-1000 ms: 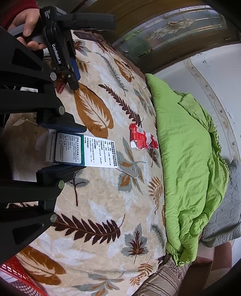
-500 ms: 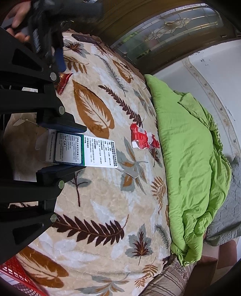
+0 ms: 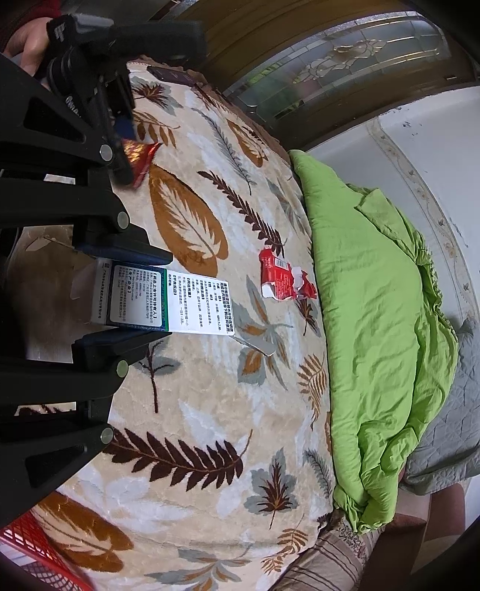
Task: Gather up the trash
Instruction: 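Lift the red snack bag and medicine box above the bed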
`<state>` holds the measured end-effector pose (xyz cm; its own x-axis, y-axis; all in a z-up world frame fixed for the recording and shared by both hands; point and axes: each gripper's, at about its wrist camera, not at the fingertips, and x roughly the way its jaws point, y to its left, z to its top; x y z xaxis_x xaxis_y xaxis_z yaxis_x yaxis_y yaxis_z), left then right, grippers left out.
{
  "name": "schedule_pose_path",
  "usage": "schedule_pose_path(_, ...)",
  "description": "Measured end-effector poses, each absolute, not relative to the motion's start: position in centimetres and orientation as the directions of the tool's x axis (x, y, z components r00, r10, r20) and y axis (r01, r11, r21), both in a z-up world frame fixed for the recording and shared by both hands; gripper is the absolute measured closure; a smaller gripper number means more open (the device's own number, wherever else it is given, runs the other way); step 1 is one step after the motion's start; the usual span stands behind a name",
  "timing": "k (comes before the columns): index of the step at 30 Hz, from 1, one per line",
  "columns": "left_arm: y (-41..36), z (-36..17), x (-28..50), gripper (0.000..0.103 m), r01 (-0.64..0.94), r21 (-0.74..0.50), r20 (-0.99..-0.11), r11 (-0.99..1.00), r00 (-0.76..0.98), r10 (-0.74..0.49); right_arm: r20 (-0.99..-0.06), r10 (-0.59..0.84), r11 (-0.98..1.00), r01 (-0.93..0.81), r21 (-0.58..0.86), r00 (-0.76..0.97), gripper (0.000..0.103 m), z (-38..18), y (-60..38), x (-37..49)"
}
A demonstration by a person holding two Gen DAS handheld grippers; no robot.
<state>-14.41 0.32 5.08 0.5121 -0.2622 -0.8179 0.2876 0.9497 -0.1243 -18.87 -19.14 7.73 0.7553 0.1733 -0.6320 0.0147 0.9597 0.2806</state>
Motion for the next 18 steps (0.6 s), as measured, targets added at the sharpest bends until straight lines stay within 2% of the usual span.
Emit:
schedule_pose_path(7,-0.4,8.7,-14.2,0.069,0.297,-0.097,-0.729,0.950,0.629,-0.270,-0.635,0.171,0.961,0.016,0.277,0.753,0.069,7.7,-19.1,-18.8)
schedule_pose_path(18,-1.2,9.7,-14.2,0.069,0.320,-0.096,-0.715,0.943,0.637,-0.289,-0.624,0.164,0.966,0.004,0.259,0.764,0.069,9.0,-18.9,-19.4)
